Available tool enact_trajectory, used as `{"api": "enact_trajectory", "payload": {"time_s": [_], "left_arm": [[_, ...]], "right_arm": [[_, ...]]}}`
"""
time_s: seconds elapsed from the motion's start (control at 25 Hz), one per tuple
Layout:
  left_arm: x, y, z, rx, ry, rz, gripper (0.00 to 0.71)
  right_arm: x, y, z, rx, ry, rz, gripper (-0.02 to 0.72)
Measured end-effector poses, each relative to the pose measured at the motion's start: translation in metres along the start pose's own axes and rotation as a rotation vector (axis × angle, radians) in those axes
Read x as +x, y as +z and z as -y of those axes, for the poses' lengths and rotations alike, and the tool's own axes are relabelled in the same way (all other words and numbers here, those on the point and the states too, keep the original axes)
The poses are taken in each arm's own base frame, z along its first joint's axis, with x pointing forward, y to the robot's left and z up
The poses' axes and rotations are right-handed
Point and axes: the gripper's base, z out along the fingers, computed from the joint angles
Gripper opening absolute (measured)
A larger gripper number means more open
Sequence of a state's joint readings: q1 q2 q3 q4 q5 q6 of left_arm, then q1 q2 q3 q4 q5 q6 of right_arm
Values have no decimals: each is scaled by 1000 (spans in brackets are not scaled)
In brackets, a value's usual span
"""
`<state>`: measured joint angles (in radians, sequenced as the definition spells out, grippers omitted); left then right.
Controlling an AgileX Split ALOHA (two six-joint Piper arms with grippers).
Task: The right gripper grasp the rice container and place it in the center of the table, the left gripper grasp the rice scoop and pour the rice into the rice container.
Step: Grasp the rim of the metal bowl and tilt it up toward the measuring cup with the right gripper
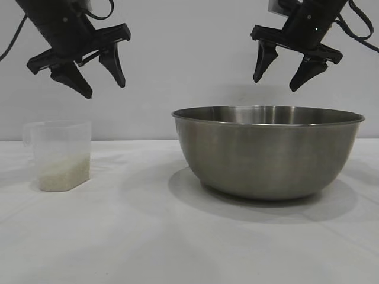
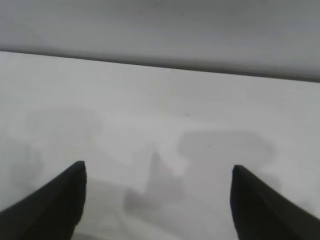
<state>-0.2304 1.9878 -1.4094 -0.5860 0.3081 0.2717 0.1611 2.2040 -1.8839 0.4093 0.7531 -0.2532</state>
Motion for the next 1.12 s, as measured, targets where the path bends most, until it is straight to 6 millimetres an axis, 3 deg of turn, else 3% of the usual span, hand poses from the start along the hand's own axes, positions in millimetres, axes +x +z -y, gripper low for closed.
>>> {"api": "enact_trajectory", "payload": {"time_s": [0.52, 0.92, 1.12], "left_arm": [[0, 0, 0, 0, 0, 0, 422], [0, 0, 0, 0, 0, 0, 422], [0, 0, 0, 0, 0, 0, 422]], "right_arm": [[0, -2, 0, 3, -17, -9, 510], [-6, -60, -17, -4, -123, -144, 510], [4, -73, -20, -12, -124, -293, 510]]}}
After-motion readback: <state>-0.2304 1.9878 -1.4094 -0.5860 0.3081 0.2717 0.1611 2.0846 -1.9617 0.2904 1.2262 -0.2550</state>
